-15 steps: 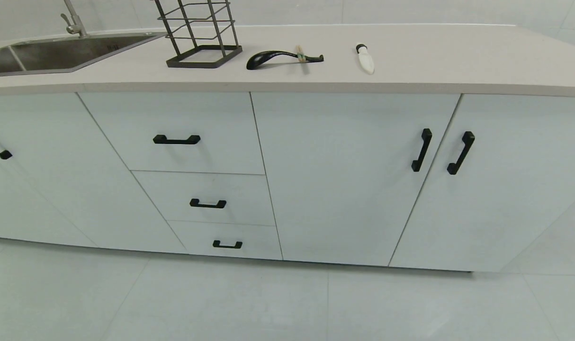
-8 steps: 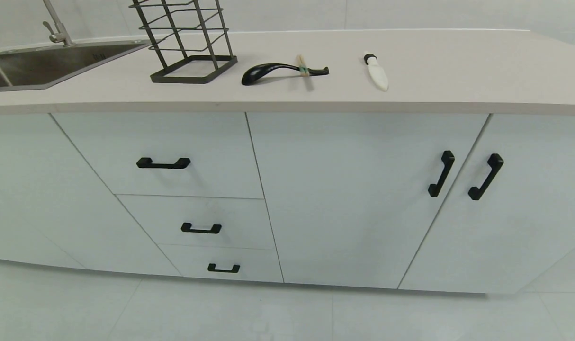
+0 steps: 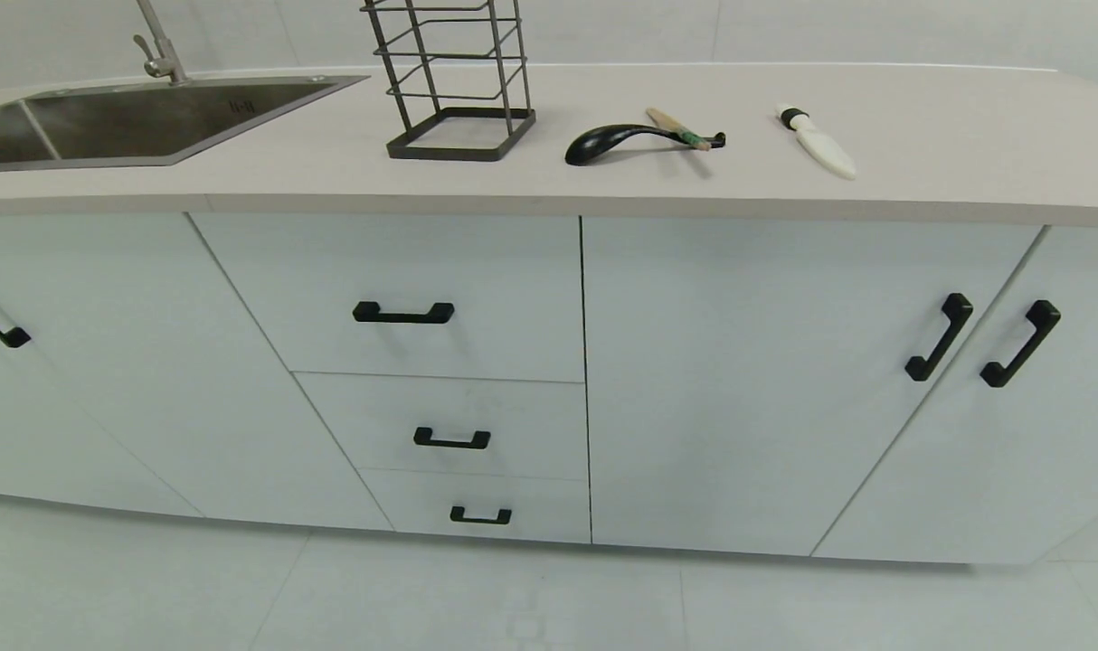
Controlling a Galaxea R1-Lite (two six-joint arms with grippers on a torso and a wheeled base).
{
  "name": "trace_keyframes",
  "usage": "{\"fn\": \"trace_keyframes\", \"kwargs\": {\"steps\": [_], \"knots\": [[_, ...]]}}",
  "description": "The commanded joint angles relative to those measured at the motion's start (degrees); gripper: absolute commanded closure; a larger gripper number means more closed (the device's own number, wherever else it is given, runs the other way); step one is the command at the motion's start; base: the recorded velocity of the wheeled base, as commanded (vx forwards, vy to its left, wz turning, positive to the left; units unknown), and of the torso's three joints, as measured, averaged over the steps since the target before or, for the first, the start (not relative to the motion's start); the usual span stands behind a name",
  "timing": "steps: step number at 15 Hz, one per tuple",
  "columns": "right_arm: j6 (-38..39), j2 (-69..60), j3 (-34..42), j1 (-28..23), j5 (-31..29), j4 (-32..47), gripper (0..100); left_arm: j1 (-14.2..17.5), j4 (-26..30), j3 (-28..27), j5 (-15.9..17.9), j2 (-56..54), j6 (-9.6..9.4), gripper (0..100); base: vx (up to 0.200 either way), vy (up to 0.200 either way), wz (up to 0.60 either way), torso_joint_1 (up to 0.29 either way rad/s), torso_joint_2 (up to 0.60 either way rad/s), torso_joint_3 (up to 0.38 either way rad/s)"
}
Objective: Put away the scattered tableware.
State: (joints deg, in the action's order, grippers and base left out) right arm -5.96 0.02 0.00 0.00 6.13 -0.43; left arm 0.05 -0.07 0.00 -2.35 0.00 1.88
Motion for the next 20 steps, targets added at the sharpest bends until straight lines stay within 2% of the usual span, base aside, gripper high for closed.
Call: {"fn": "trace_keyframes", "kwargs": {"steps": [1, 4, 7, 12, 13, 14, 15, 16, 17, 18, 19, 20], "knots": [[-0.02, -0.02, 0.0, 0.09, 0.02, -0.01, 100, 0.04, -0.01, 0.0, -0.02, 0.0, 0.06, 0, 0.0, 0.0, 0.0, 0.0, 0.0, 0.0], [-0.02, -0.02, 0.0, 0.09, 0.02, -0.01, 100, 0.04, -0.1, 0.0, -0.02, 0.0, 0.32, 0, 0.0, 0.0, 0.0, 0.0, 0.0, 0.0], [-0.02, -0.02, 0.0, 0.09, 0.02, -0.01, 100, 0.04, -0.1, 0.0, -0.02, 0.0, 0.41, 0, 0.0, 0.0, 0.6, -0.004, 0.0, 0.004], [-0.19, -0.02, 0.0, 0.09, 0.02, -0.01, 100, 0.04, -0.01, 0.0, 0.77, 0.0, -0.21, 0, 0.0, 0.0, 0.0, 0.0, 0.0, 0.0], [-0.19, -0.02, 0.0, 0.09, 0.11, -0.01, 100, 0.13, -0.89, 0.0, 3.85, 0.0, -2.4, 0, 0.0, 0.0, 0.0, 0.0, 0.0, 0.0], [0.07, -0.02, 0.0, 0.09, 0.02, -0.01, 100, 0.04, -7.22, -0.35, 9.82, 0.0, -4.87, 0, 0.0, 0.0, 0.0, 0.0, 0.0, 0.0], [0.51, -0.02, 0.0, 0.09, -0.07, -0.01, 100, 0.13, -10.47, -0.79, 12.28, 0.26, -5.31, 0, 0.0, 0.0, 0.0, 0.0, 0.0, 0.0], [1.65, -0.02, 0.0, 0.09, -0.68, -0.01, 100, 0.13, -13.73, -3.25, 17.91, 2.99, -6.18, 0, 0.0, 0.0, 0.0, 0.0, 0.0, 0.0], [1.92, -0.02, 0.0, 0.09, -1.21, -0.01, 100, -0.14, -13.73, -6.77, 21.95, 6.94, -8.21, 0, 0.0, 0.0, 0.0, 0.0, 0.0, 0.0], [1.92, -0.02, 0.0, 0.09, -1.21, -0.01, 100, -0.75, -13.64, -9.67, 24.59, 9.84, -9.79, 0, 0.0, 0.0, 0.0, 0.0, 0.0, 0.0], [1.92, -0.02, 0.0, 0.09, -1.21, 0.08, 100, -2.07, -12.93, -13.1, 26.08, 13.01, -13.22, 0, 0.0, 0.0, 0.0, 0.0, 0.0, 0.0], [1.92, -0.02, 0.0, 0.09, -1.12, 0.08, 100, -4.97, -11.26, -17.75, 26.43, 18.46, -19.19, 0, 0.0, 0.0, 0.0, 0.0, 0.0, 0.0]]}}
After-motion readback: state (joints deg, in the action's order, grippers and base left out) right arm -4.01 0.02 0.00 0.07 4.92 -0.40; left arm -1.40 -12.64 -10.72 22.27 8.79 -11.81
